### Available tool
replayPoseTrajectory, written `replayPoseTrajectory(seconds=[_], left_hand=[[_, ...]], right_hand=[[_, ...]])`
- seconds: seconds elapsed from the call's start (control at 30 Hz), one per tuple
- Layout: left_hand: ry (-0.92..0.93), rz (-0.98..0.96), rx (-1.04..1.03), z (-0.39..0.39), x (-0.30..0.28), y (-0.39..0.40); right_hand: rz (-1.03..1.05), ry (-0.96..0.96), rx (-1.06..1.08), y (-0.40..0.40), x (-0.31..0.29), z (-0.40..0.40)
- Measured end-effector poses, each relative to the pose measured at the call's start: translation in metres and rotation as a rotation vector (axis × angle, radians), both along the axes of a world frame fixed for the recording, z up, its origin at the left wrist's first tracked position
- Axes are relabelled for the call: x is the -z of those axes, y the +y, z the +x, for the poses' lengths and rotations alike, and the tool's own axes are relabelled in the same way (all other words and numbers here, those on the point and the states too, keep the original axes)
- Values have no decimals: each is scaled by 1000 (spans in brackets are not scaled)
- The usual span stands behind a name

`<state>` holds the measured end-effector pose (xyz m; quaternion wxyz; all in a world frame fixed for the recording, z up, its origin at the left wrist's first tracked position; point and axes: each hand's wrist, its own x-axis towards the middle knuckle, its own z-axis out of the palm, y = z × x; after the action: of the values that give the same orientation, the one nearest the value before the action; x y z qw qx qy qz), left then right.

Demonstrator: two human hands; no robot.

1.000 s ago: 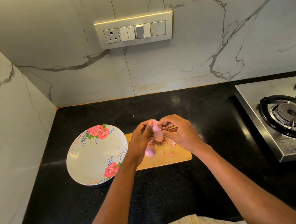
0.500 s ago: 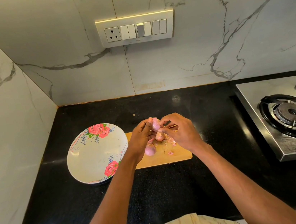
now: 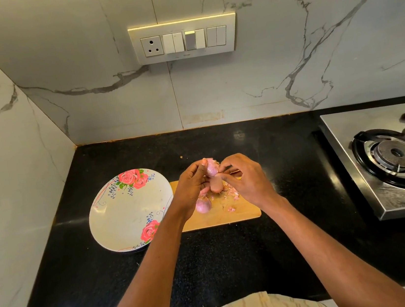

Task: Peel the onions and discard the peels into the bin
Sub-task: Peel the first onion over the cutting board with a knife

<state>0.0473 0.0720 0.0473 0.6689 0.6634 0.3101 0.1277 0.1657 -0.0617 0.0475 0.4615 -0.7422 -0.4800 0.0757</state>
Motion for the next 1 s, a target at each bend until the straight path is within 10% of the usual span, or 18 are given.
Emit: replayPoseTrajectory(seconds=[1.0], left_hand=[[19, -71, -13, 4, -3, -2]], right_hand=[[17, -34, -7, -1, 4, 1]])
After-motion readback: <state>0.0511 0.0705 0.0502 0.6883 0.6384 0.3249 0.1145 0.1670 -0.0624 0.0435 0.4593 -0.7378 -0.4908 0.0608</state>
